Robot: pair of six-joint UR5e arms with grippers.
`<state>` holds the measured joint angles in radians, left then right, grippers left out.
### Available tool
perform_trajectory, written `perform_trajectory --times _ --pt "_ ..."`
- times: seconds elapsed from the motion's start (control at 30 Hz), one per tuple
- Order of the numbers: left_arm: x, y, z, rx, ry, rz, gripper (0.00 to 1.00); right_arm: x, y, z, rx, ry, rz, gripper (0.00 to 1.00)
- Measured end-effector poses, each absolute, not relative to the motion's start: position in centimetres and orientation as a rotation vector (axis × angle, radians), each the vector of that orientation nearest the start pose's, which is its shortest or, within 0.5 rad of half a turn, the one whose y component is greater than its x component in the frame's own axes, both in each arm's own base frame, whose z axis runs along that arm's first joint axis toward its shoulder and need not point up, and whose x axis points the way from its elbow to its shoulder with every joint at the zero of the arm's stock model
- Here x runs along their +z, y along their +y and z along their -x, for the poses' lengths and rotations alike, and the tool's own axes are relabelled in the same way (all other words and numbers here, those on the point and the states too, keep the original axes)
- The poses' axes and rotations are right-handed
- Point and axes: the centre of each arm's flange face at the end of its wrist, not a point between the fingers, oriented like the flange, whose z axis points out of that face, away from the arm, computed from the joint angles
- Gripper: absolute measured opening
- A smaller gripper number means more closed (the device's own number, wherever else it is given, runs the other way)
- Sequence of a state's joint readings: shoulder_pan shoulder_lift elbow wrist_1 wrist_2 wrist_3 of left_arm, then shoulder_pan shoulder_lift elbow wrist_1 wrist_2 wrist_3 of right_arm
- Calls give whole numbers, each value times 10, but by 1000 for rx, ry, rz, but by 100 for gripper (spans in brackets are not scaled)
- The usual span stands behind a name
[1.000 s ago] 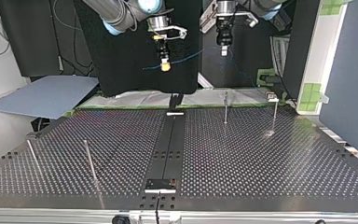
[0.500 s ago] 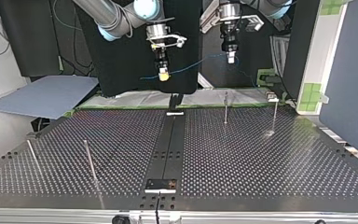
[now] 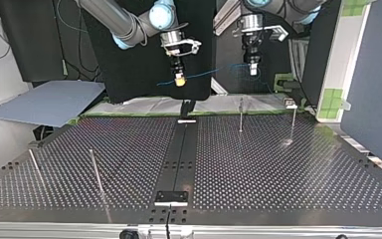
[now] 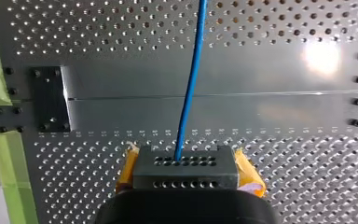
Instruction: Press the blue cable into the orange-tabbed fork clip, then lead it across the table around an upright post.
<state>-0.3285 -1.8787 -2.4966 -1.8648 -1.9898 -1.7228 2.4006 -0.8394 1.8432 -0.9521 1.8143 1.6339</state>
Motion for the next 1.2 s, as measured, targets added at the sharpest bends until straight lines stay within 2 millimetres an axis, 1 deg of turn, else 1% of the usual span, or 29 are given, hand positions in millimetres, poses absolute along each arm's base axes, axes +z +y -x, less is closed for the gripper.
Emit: perform_trajectory --times 0.23,0.4,0.57,0.67,0.83,1.07,1.2 --pt "87 -188 -328 -42 1513 215 0 44 -328 -504 1636 -951 -1660 0" --pt "74 -176 -342 -18 1534 230 0 47 -342 -503 1638 -958 -1653 0" --pt "59 -173 -349 -18 1565 230 0 49 -355 -500 1635 -963 -1647 0" --pt "56 -174 -355 -44 1566 230 0 47 -361 -496 1629 -968 -1644 0" --pt "49 -178 -369 -79 1573 216 0 33 -367 -492 1611 -973 -1663 0" --pt "31 -183 -394 -106 1591 225 0 5 -373 -492 1587 -971 -1704 0" --pt "21 -186 -406 -119 1602 225 0 2 -380 -493 1590 -972 -1701 0"
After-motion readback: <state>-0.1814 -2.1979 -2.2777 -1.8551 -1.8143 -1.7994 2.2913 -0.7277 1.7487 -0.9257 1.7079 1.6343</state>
